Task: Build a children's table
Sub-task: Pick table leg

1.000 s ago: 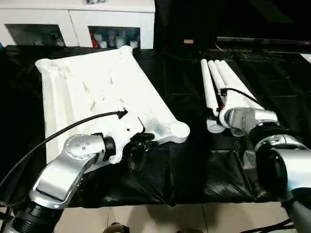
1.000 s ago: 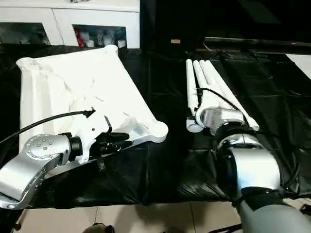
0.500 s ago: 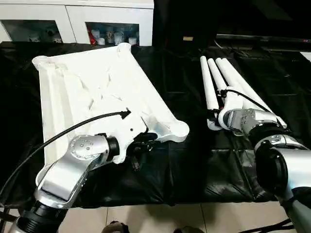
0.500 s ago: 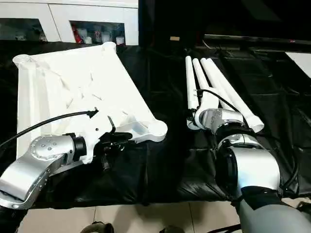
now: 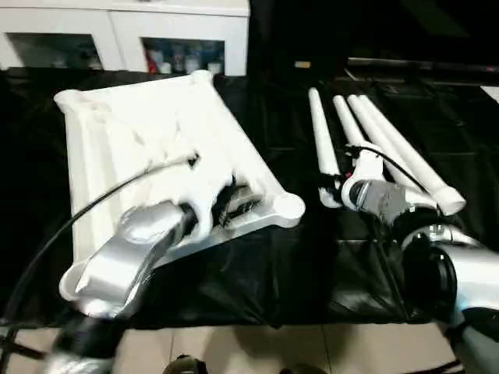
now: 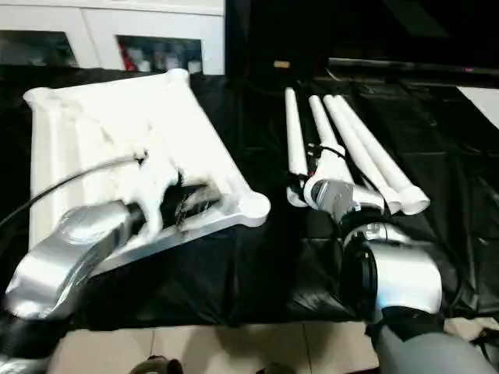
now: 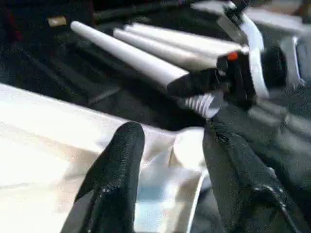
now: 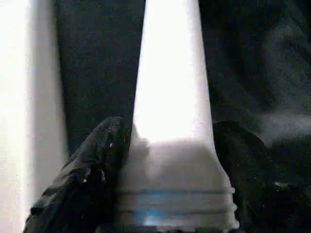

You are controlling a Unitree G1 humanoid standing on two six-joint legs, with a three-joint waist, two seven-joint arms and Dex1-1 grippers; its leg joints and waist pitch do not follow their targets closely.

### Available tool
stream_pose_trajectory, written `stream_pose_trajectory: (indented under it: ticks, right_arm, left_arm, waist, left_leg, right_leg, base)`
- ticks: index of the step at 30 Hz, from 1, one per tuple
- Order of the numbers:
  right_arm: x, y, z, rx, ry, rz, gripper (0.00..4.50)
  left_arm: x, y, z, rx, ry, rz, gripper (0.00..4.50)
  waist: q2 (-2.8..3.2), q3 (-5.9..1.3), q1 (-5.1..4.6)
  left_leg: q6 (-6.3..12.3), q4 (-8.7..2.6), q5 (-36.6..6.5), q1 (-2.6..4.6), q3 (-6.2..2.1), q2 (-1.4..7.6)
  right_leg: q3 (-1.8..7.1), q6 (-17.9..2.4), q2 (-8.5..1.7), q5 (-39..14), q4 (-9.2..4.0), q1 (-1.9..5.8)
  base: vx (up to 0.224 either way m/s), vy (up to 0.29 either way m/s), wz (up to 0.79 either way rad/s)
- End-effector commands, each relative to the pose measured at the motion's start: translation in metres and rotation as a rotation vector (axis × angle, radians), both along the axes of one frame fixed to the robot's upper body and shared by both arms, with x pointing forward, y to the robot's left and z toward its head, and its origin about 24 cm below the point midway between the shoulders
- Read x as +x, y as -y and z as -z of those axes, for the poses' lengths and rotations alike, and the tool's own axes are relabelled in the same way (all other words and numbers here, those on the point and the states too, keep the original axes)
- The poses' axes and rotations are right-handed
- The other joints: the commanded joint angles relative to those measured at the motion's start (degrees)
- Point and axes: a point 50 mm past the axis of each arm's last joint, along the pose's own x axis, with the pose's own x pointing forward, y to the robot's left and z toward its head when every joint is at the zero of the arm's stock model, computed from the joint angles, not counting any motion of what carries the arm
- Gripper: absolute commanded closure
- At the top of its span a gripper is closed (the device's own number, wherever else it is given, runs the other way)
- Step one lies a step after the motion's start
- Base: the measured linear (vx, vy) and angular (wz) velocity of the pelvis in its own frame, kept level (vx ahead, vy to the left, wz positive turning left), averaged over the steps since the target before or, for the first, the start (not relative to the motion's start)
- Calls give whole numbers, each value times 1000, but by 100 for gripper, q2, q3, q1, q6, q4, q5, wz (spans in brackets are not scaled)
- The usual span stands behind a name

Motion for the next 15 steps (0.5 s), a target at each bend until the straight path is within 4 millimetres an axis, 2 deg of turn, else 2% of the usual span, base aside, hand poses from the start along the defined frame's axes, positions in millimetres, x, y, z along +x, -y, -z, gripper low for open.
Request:
stream_pose_trajectory:
  ticks: [1, 2, 3, 4, 5, 6, 7, 8, 9, 10, 11, 12, 13, 14, 15]
  right_arm:
    - [2, 5, -15, 90, 124, -30, 183]
    - [-3, 6, -17, 153, 175, -70, 183]
    - [-8, 6, -19, 192, 210, -94, 183]
    - [-14, 6, -19, 223, 230, -113, 183]
    - [-24, 5, -21, 255, 271, -136, 183]
    - [-35, 2, -24, 282, 315, -171, 183]
    - [-40, 1, -25, 291, 334, -185, 183]
    - [-47, -1, -27, 305, 362, -208, 183]
    - [-53, -3, -28, 325, 382, -230, 183]
    - [-59, -4, -29, 348, 396, -249, 184]
    - [-64, -6, -29, 372, 408, -268, 184]
    - [-76, -12, -32, 370, 440, -329, 184]
    - [-81, -13, -35, 368, 455, -355, 184]
    - [-85, -14, -36, 368, 464, -372, 184]
    - [-87, -15, -37, 371, 468, -381, 184]
  left_arm:
    - [13, 3, -8, -88, -18, -83, 190]
    - [25, 8, -11, -182, -65, -148, 190]
    - [30, 12, -10, -236, -104, -171, 190]
    - [33, 16, -10, -279, -135, -170, 187]
    - [34, 22, -10, -338, -183, -157, 178]
    - [35, 28, -13, -397, -212, -133, 171]
    - [35, 30, -15, -423, -225, -125, 159]
    - [36, 34, -17, -462, -244, -112, 151]
    - [36, 36, -18, -497, -263, -96, 151]
    - [36, 39, -19, -526, -282, -79, 145]
    - [36, 41, -19, -553, -303, -64, 139]
    - [36, 50, -21, -635, -368, -20, 128]
    - [36, 56, -22, -672, -396, 6, 128]
    - [36, 60, -23, -696, -414, 24, 116]
    - [36, 62, -24, -704, -414, 34, 116]
  waist:
    - [48, -509, 30]
    - [27, -500, 17]
    - [2, -504, 62]
    - [-14, -504, 105]
    - [35, -506, 132]
    - [11, -513, 144]
    - [89, -514, 163]
    - [18, -518, 171]
    - [-16, -515, 163]
    - [104, -519, 175]
    - [197, -498, 164]
    - [438, -488, 153]
    - [233, -469, 99]
    - [175, -473, 97]
    - [209, -472, 124]
  left_leg:
    - [244, -329, -588, 202, -80, 258]
    - [284, -340, -580, 182, -79, 261]
    - [329, -334, -591, 215, -78, 271]
    - [385, -340, -462, 196, -96, 247]
    - [415, -347, -377, 203, -111, 258]
    - [427, -343, -330, 196, -117, 265]
    - [428, -346, -299, 192, -134, 258]
    - [469, -346, -362, 189, -122, 264]
    - [482, -356, -420, 167, -126, 255]
    - [450, -351, -475, 183, -141, 260]
    - [369, -361, -665, 207, -145, 263]
    - [227, -378, -875, 218, -188, 254]
    - [213, -412, -1087, 231, -168, 268]
    - [238, -416, -1028, 193, -167, 231]
    - [313, -401, -921, 190, -158, 227]
  right_leg:
    - [130, -1784, -265, 635, -345, 296]
    - [133, -1786, -262, 665, -352, 313]
    - [141, -1762, -268, 687, -373, 303]
    - [137, -1676, -268, 739, -370, 340]
    - [130, -1651, -276, 810, -384, 317]
    - [134, -1658, -290, 874, -364, 331]
    - [132, -1663, -295, 911, -354, 335]
    - [131, -1664, -304, 845, -382, 334]
    - [122, -1681, -314, 604, -397, 335]
    - [119, -1683, -323, 449, -403, 312]
    - [123, -1655, -305, 185, -441, 281]
    - [106, -1625, -304, -31, -436, 266]
    - [98, -1554, -272, -158, -520, 284]
    - [93, -1500, -272, -203, -530, 332]
    - [113, -1473, -303, -346, -544, 303]
  base:
    - [0, 0, 0]
    - [0, 0, 0]
    - [0, 0, 0]
    - [0, 0, 0]
    - [0, 0, 0]
    - [0, 0, 0]
    - [0, 0, 0]
    - [0, 0, 0]
    - [0, 0, 0]
    - [0, 0, 0]
    - [0, 0, 0]
    - [0, 0, 0]
    - [0, 0, 0]
    - [0, 0, 0]
    - [0, 0, 0]
